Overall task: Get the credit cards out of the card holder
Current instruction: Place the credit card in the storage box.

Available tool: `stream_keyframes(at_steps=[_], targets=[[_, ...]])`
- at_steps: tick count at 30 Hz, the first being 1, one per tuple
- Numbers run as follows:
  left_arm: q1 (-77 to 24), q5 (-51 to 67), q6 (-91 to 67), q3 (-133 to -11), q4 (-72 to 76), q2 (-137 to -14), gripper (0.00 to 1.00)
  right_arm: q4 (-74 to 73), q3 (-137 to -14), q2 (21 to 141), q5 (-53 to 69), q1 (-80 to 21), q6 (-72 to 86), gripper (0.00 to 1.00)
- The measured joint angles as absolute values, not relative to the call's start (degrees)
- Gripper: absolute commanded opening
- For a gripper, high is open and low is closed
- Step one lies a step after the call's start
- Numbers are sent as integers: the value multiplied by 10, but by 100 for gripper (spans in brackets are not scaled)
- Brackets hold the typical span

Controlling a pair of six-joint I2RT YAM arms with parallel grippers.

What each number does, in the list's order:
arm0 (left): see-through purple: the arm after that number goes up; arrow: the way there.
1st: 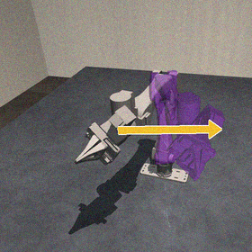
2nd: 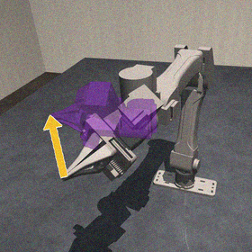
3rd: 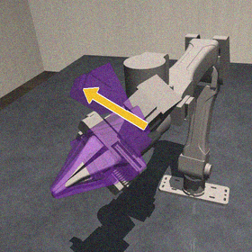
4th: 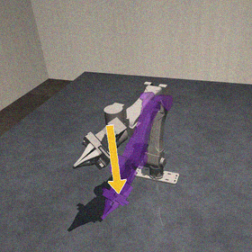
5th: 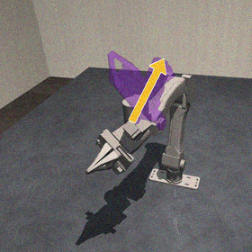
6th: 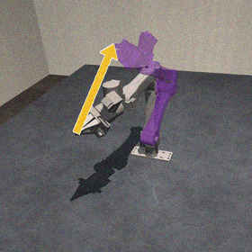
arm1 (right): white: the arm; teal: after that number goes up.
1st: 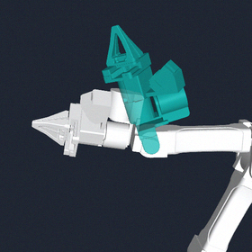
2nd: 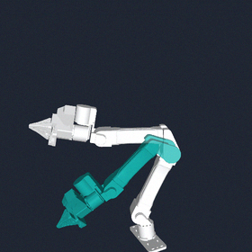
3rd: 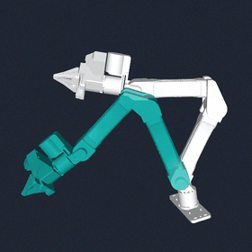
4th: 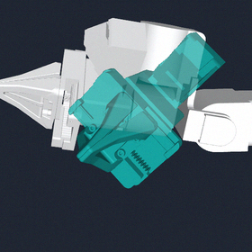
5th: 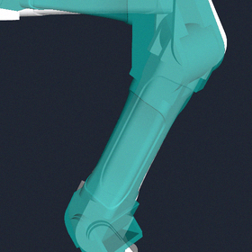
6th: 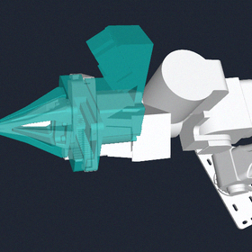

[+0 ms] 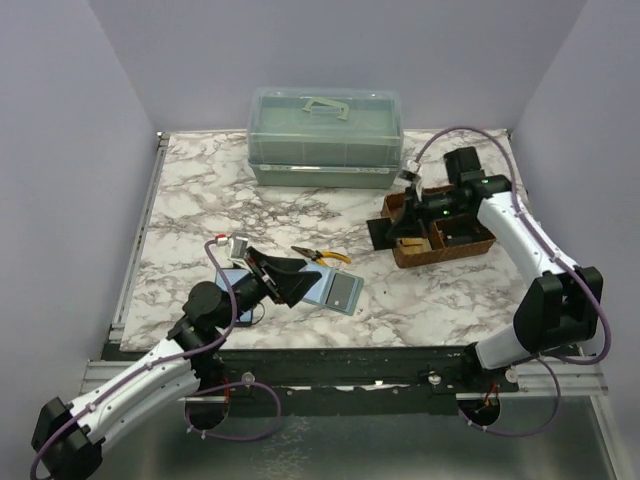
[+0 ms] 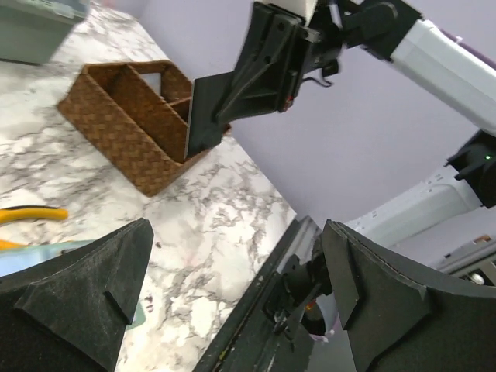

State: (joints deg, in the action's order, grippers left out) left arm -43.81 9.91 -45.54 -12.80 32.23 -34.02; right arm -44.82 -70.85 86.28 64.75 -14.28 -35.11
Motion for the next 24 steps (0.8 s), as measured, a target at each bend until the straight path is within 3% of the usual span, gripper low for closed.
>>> stream_keyframes(at_steps=[5,14,24], targets=[[-436,55,-431,-128,197,-256,99,-592,-795,863,489,-37,-478,0],[-436,35,-406,-128,122,-312,99,-679,-869,872,170,-7,-634,0],[-436,35,-401,-128,110,-330,99,-668,-860,935,15,-6,-730,1]])
